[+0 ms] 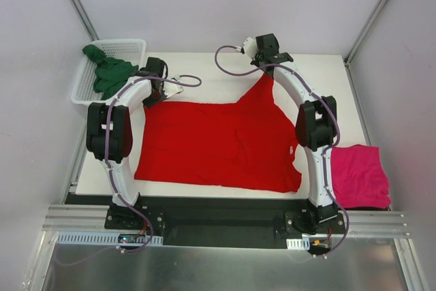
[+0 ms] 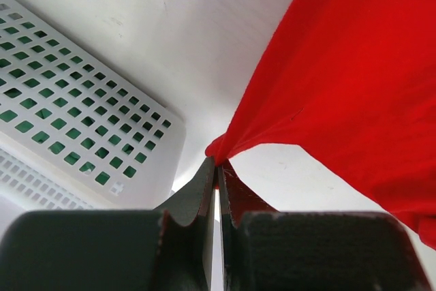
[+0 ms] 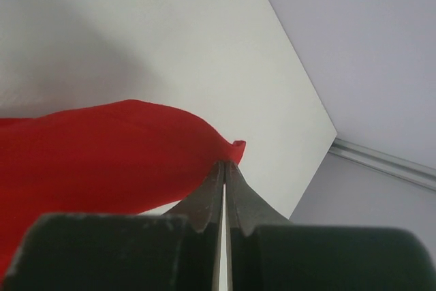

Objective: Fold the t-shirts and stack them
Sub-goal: Grap the side of the flattened tshirt furthest away from the robot with both arms

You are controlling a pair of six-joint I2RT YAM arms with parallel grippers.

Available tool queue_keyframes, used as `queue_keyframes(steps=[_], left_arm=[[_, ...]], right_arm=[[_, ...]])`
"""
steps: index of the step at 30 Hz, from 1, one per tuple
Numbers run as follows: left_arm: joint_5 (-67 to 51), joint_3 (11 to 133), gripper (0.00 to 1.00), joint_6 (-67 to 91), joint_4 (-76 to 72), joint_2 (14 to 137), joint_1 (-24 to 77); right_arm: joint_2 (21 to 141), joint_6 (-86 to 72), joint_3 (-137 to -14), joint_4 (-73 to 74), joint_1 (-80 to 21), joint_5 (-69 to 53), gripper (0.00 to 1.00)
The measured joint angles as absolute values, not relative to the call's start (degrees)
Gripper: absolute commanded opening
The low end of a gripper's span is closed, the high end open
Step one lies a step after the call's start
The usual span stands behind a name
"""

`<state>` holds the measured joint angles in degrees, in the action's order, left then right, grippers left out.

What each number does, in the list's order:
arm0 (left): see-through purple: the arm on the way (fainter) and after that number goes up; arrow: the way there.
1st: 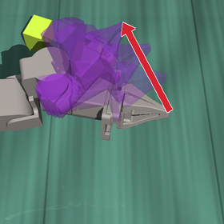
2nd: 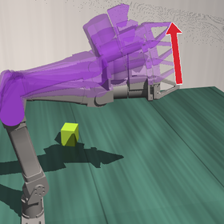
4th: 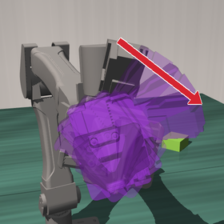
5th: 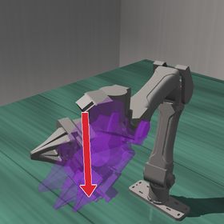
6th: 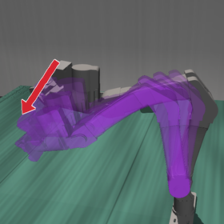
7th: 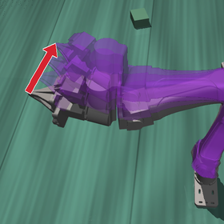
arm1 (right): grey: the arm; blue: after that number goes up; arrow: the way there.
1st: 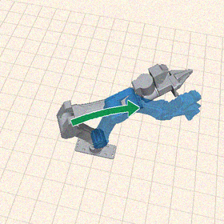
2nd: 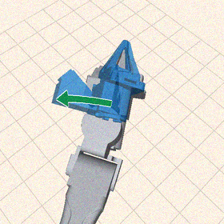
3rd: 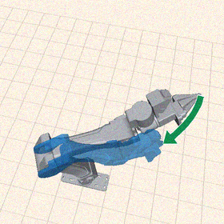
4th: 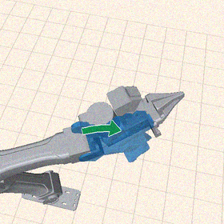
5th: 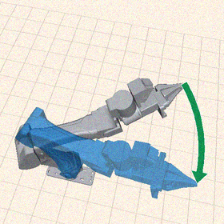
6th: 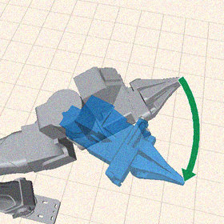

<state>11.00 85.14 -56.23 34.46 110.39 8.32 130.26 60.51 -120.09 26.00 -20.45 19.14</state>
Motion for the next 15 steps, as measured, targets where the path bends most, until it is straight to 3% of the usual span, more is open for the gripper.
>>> queue_keyframes(steps=[15], left_arm=[[11.3, 85.1, 0.0, -56.7, 32.9, 112.2, 8.3]], right_arm=[[130.1, 65.8, -120.3, 19.6, -20.5, 18.8, 0.01]])
